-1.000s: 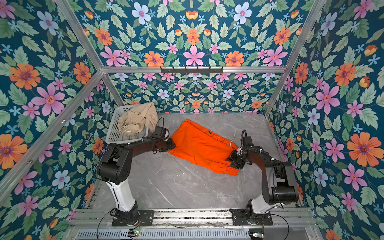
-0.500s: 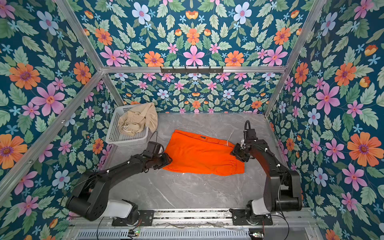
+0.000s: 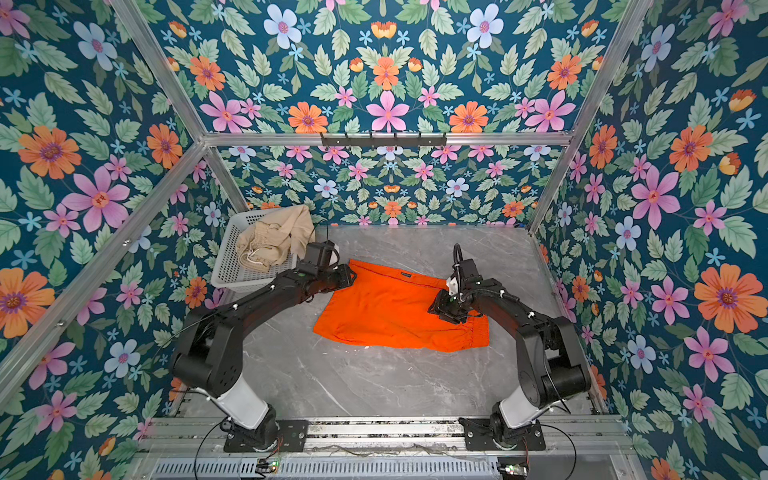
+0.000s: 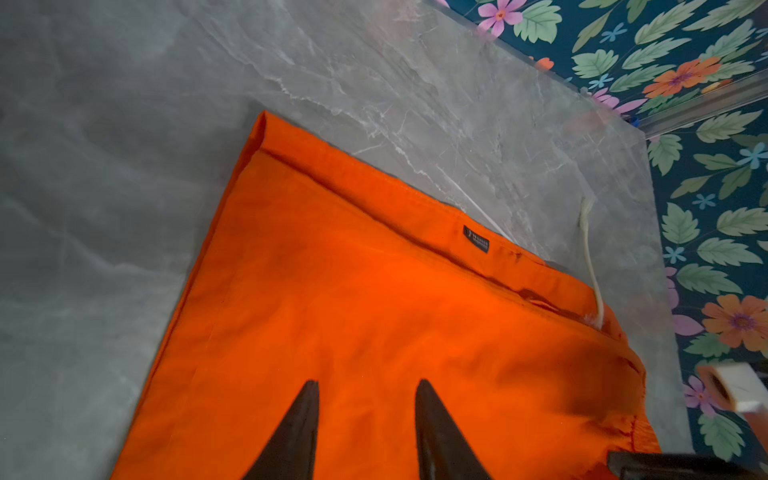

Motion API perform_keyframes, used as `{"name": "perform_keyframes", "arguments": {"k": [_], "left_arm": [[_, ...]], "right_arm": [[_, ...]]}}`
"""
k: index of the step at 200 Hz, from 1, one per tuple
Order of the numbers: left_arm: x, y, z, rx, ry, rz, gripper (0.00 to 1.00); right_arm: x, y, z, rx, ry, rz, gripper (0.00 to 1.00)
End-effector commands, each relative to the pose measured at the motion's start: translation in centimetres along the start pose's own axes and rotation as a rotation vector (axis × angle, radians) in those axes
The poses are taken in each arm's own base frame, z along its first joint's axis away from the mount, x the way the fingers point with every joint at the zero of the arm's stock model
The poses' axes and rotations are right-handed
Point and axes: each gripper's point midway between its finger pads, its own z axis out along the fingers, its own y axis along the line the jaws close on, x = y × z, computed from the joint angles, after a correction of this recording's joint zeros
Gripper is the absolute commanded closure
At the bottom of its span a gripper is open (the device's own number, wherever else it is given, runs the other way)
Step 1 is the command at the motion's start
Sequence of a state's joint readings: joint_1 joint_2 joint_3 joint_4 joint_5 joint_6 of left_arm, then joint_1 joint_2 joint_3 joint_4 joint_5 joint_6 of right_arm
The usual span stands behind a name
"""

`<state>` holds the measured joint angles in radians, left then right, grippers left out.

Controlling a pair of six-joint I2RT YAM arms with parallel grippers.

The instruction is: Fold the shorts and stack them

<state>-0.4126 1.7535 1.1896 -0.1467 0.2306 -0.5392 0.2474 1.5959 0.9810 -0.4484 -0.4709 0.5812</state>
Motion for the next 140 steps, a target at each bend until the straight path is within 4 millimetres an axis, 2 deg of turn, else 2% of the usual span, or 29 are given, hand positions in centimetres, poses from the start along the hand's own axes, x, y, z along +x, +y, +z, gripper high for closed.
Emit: {"name": "perform_keyframes", "arguments": {"k": [1, 16, 19, 31, 81, 114, 140], "left_arm": [[-0.1, -0.2, 2.5, 0.025, 0.045, 0.055, 0.6], [-0.1, 0.5, 4.3, 0.013, 0.068, 0.055, 0.6], [-0.1, 0.7, 4.6, 0.01, 0.071, 0.053, 0.6], [0.1, 1.6, 5.8, -0.004, 0.085, 0.042, 0.6], [-1.0, 5.7, 7.7, -0.053, 0.06, -0.02, 0.61], [-1.7, 7.6, 8.8, -0.067, 0.058, -0.05, 0.61], [-2.4, 7.7, 9.3, -0.067, 0.06, -0.038, 0.6]], "right_arm": [[-0.7, 0.1, 0.8, -0.004, -0.006, 0.004, 0.54], [-0.7, -0.7, 1.1, 0.028, 0.0, 0.013, 0.54], [-0.5, -1.5, 1.9, 0.048, 0.023, 0.028, 0.54], [-0.3, -2.3, 2.3, 0.069, 0.039, 0.043, 0.54], [0.8, -4.7, 3.3, 0.125, 0.08, 0.076, 0.54], [1.8, -4.9, 3.6, 0.108, 0.088, 0.103, 0.54], [1.7, -3.3, 3.0, 0.07, 0.063, 0.083, 0.54]]}}
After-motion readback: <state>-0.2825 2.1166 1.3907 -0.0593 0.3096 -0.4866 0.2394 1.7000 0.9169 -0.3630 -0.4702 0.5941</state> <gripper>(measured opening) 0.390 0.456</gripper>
